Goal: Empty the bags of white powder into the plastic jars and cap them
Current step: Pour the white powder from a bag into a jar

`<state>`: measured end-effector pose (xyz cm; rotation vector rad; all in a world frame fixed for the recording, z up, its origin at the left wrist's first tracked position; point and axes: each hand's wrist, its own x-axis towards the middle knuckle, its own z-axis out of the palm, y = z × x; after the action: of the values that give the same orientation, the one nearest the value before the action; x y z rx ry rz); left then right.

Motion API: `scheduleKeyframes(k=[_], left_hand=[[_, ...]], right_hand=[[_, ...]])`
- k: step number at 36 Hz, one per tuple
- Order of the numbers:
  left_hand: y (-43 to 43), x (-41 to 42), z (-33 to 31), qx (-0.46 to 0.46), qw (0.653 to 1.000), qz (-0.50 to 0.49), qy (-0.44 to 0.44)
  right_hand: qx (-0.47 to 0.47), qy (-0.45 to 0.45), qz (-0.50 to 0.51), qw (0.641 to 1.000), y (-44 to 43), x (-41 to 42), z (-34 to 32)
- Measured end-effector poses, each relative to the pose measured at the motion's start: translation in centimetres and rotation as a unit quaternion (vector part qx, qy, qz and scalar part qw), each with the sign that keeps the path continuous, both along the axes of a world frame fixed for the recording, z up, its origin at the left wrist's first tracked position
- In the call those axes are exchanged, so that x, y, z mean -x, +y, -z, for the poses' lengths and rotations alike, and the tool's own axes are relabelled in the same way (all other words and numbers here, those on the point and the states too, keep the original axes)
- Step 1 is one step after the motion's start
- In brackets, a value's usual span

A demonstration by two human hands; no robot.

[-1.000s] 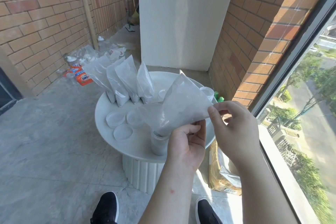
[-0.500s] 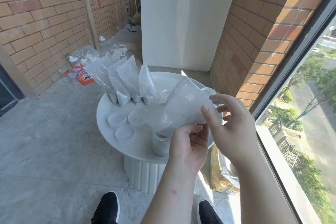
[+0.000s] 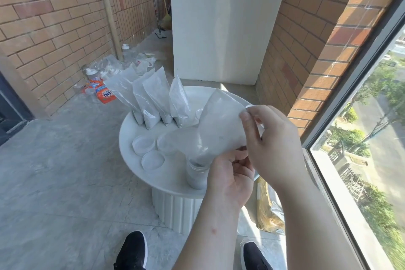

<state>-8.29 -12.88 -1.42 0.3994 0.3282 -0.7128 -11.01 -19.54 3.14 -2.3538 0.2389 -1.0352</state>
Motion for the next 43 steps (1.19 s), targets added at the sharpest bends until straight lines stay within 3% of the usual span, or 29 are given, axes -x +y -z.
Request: scheduleKeyframes(k=[14,22,43], left_hand=[[-0.3,-1.1,0.8,-0.019,1.000,0.021,-0.011],[-0.5,-1.3,0.4,-0.020,0.999,0.032,0.014],[-0.3,-1.0,-0.6,-0.119,0.989,0.080,-0.031]], right_hand=[[0.051,-0.061,-0.007,0.997,0.8,-0.7,-1.5],[0.076,-0.043,-0.013,0.996,0.9,-1.3,-2.3],[0.087,-0.030,-0.037,0.995,0.9,-2.4,-3.5]])
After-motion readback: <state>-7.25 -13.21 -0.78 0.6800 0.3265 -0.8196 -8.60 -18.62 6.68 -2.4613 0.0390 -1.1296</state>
